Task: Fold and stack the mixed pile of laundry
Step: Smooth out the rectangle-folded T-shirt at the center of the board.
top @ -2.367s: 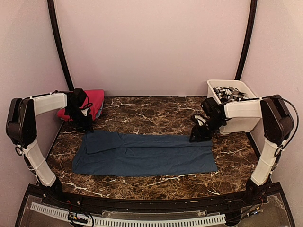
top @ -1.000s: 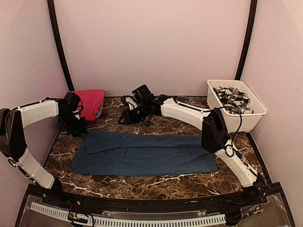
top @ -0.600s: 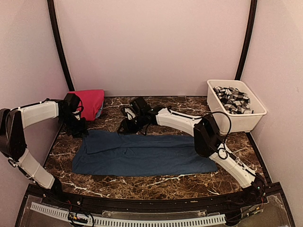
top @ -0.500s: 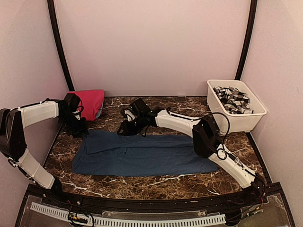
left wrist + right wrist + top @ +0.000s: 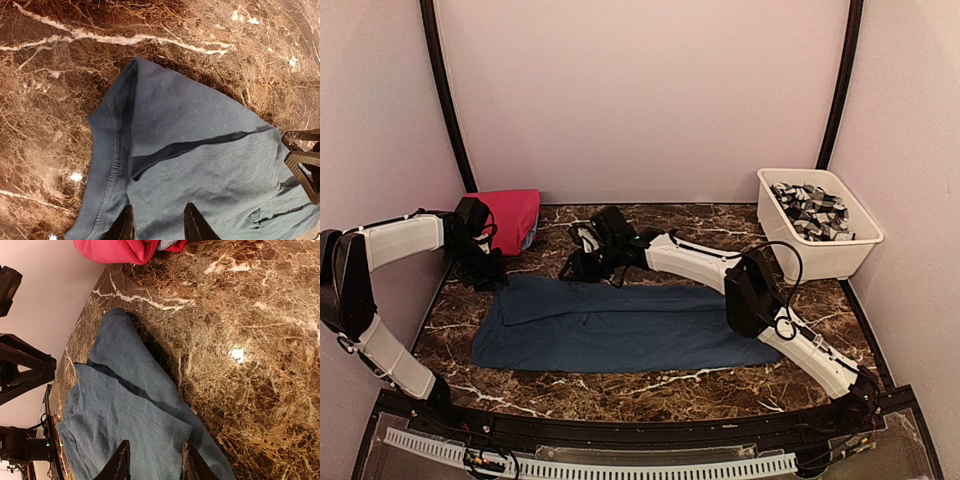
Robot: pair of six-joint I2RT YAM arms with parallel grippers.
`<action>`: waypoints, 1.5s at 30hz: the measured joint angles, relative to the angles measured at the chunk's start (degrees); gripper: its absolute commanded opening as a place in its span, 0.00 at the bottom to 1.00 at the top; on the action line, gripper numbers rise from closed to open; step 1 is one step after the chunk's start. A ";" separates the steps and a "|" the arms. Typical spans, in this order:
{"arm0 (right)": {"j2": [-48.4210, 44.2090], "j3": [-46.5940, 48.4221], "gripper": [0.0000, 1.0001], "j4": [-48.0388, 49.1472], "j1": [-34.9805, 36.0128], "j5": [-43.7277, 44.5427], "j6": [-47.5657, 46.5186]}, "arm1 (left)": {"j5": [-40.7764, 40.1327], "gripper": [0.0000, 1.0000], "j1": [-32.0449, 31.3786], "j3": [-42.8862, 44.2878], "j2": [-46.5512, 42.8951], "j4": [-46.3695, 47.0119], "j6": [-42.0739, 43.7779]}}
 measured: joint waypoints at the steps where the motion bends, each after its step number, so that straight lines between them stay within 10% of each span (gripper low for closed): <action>1: 0.20 0.00 0.32 0.07 0.02 -0.09 0.13 | 0.00 0.33 0.00 0.00 0.00 0.00 0.04; 11: 2.23 0.00 0.30 0.46 0.04 -0.87 1.22 | 0.20 0.33 0.00 0.00 0.00 0.00 0.22; 24: 2.23 -0.17 0.00 1.53 0.04 -1.66 1.92 | -0.37 0.33 0.00 -0.02 0.00 -0.09 0.39; 31: 2.21 -0.24 0.00 1.55 0.11 -2.23 1.36 | -2.23 0.36 0.00 -0.02 0.20 -0.48 0.52; 36: 2.10 -0.87 0.17 1.62 0.37 -2.32 0.68 | -3.08 0.37 0.00 -0.02 0.42 -0.52 0.52; 45: 2.10 -0.92 0.09 1.77 0.57 -2.29 0.90 | -3.02 0.37 0.00 -0.04 0.63 -0.52 0.55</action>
